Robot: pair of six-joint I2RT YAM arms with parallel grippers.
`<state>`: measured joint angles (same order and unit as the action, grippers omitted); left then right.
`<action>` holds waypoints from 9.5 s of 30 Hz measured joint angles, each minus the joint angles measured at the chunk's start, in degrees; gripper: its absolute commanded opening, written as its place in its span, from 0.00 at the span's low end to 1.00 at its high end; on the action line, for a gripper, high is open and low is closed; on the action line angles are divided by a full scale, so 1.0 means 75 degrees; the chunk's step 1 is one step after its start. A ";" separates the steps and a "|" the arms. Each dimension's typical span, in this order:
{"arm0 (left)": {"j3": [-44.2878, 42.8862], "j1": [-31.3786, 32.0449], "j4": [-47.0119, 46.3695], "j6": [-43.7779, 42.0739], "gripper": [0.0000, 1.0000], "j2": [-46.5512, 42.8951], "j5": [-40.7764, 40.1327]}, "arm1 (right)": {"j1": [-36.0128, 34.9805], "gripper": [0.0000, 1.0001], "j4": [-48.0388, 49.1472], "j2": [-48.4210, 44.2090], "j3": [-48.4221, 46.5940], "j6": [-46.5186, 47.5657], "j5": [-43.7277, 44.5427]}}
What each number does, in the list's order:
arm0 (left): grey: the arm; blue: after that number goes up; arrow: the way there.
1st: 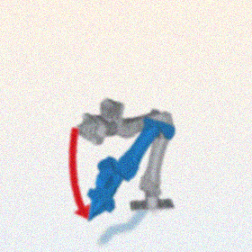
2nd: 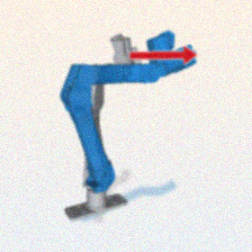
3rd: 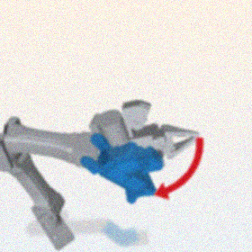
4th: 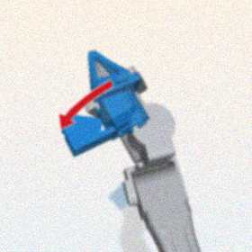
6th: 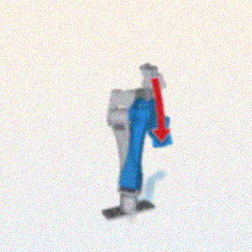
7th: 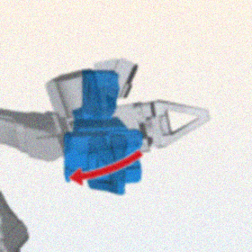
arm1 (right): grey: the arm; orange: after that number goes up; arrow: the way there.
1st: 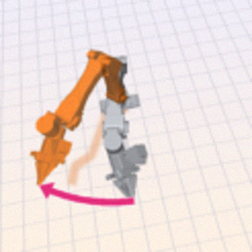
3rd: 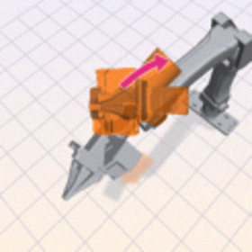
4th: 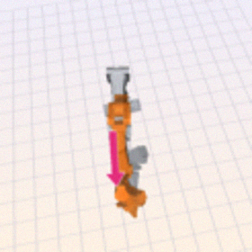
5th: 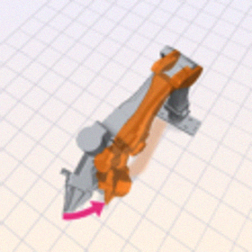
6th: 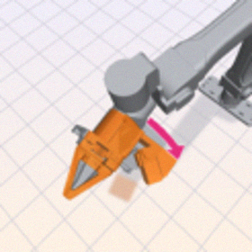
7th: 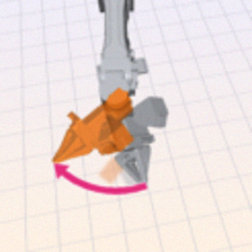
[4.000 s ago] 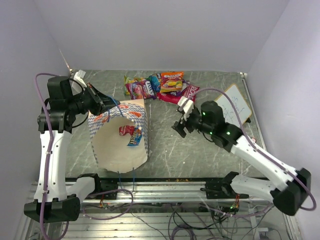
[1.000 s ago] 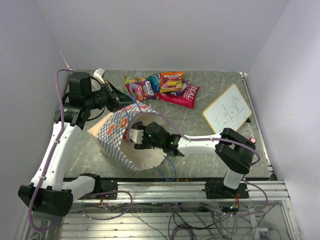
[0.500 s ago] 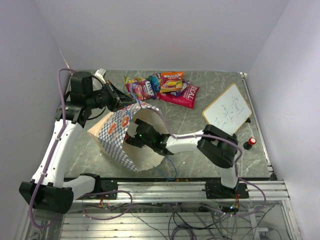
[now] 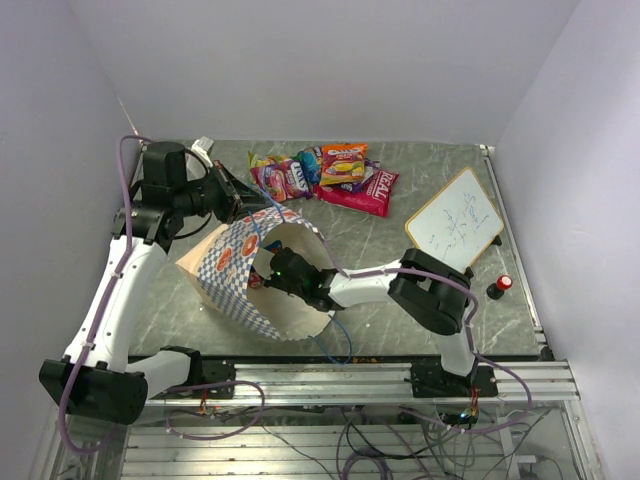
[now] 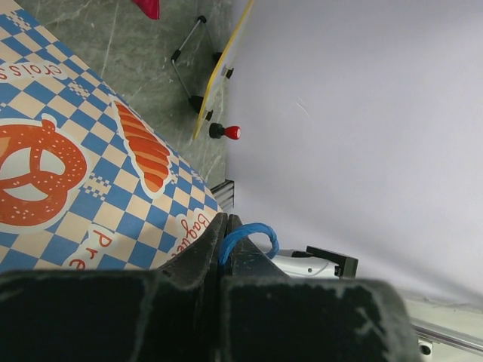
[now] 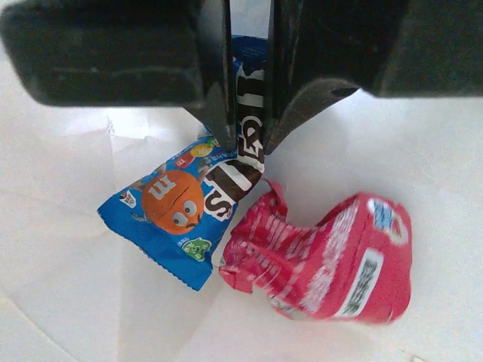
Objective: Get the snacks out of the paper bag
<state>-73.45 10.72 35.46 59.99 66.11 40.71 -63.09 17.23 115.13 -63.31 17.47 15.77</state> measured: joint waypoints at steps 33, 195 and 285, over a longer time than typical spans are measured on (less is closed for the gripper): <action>-0.0143 -0.0539 0.0321 -0.0831 0.07 0.0702 0.0079 | -0.0490 0.00 -0.2926 -0.7455 0.1623 0.1067 -0.2186; 0.0440 0.1384 -0.0041 -0.1163 0.07 -0.1501 -0.1638 | 0.0551 0.12 0.2460 0.2573 -0.2544 -0.0370 -0.1431; -0.3570 -0.1976 0.4657 -0.3873 0.58 0.1227 -0.5071 | 0.4590 0.00 -0.2398 0.0367 -0.4363 -0.0895 -0.2069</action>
<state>-100.22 -4.10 70.39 30.94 75.31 2.68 -28.67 -0.75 117.89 -96.03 10.76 0.25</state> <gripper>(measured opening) 0.460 0.039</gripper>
